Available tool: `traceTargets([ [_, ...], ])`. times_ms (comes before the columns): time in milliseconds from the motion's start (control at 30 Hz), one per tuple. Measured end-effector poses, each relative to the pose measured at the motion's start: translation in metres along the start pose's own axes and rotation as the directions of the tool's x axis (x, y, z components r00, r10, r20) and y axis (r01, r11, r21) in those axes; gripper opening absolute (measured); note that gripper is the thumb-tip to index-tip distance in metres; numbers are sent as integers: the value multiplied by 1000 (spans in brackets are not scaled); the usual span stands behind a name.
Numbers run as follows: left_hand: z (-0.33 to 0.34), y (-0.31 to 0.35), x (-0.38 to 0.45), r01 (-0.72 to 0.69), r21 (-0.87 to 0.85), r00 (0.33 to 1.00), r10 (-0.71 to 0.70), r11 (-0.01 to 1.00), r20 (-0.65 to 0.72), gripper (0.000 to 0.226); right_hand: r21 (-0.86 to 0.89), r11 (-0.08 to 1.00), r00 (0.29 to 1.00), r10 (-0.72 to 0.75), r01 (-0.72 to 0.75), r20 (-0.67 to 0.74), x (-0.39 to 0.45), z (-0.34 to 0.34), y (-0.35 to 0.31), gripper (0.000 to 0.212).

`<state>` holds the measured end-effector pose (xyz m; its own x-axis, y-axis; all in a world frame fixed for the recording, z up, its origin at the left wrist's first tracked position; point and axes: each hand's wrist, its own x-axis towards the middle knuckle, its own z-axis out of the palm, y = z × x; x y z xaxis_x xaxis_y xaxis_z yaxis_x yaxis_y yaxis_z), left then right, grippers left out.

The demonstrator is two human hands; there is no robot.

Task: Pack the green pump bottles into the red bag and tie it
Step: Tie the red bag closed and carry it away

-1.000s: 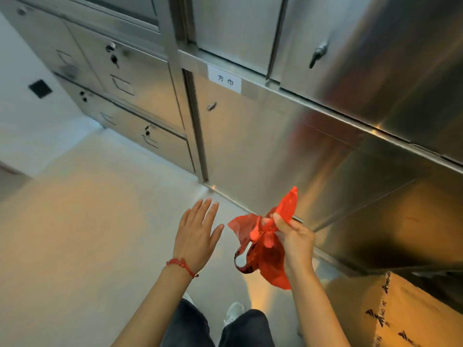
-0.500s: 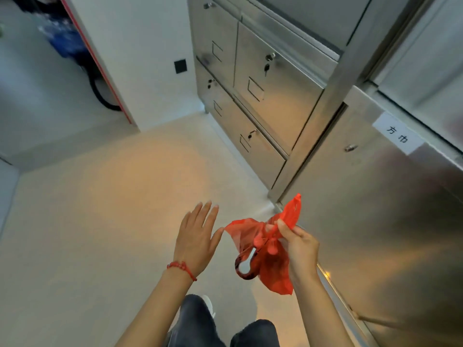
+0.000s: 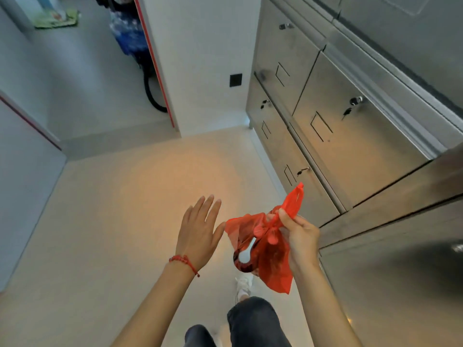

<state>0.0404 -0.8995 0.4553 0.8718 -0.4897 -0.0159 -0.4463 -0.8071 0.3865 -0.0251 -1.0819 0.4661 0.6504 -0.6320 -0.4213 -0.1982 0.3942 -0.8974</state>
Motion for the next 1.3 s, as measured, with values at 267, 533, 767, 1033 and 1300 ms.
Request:
traceTargets([
  [267, -18, -16, 136, 119, 24, 993, -119, 993, 1, 71, -61, 997, 989, 55, -47, 138, 129, 68, -41, 8],
  [533, -33, -50, 272, 193, 29, 981, -193, 981, -7, 70, -90, 995, 982, 62, -47, 177, 253, 147, -89, 11],
  [767, -34, -115, 415, 201, 37, 980, -200, 979, -13, 56, -93, 995, 991, 53, -42, 123, 368, 233, -114, 14],
  [1033, -53, -176, 568, 188, 54, 979, -191, 981, 72, 62, -103, 993, 994, 58, -49, 88, 489, 330, -140, 18],
  [1300, -17, -233, 694, 235, 41, 970, -237, 971, 62, 49, -189, 974, 986, 142, -123, 88, 618, 411, -117, 11],
])
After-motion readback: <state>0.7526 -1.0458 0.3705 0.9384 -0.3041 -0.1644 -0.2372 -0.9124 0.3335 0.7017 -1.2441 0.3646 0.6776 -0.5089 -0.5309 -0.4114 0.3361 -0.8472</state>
